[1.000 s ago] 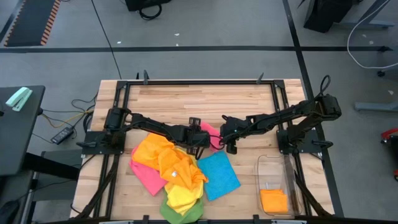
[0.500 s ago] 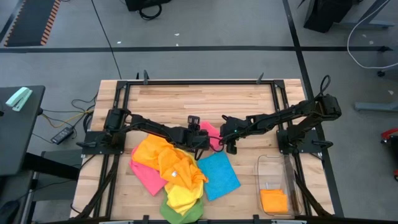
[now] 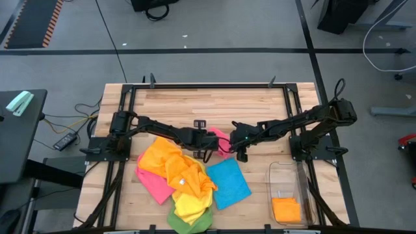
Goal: Fold microfiber towels
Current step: Fold the pink towel
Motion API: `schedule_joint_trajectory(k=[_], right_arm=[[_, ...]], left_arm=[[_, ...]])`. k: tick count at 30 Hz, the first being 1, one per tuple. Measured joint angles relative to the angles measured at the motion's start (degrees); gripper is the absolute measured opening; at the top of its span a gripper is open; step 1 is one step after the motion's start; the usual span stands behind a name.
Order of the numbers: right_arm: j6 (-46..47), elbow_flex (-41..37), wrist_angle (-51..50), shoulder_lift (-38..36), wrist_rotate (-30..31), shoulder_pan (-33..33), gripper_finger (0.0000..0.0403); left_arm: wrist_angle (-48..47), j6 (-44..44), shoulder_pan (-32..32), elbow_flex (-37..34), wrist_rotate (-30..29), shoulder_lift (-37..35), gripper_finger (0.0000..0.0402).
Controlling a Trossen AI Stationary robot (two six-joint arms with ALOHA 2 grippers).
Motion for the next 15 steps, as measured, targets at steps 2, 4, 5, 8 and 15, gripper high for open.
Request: schedule_joint_trajectory(k=[2,4,5,8,15], right_arm=[[0.0,0.0,0.01,0.0,0.02,-0.04,0.0137],[0.01,0.0,0.01,0.0,0.0,-0.01,0.0137],[0.01,0.0,0.01,0.0,0.0,0.0,0.0137],[0.01,0.0,0.03,0.0,0.02,-0.02,0.0137],[0.01,0.0,0.05,0.0,0.02,-0.02,0.0137]], left_arm=[[-0.17,-0.78,0.0,0.0,0.02,0.0,0.0113],[-0.14,-1.72,0.0,0.0,0.92,-0.02,0.0112],[0.01,-1.78,0.0,0.0,1.82,-0.02,0.0111],[0.63,-1.74,0.0,0.0,4.33,-0.02,0.011],[-0.52,-0.34,0.5,0.02,4.59,-1.68,0.0106]])
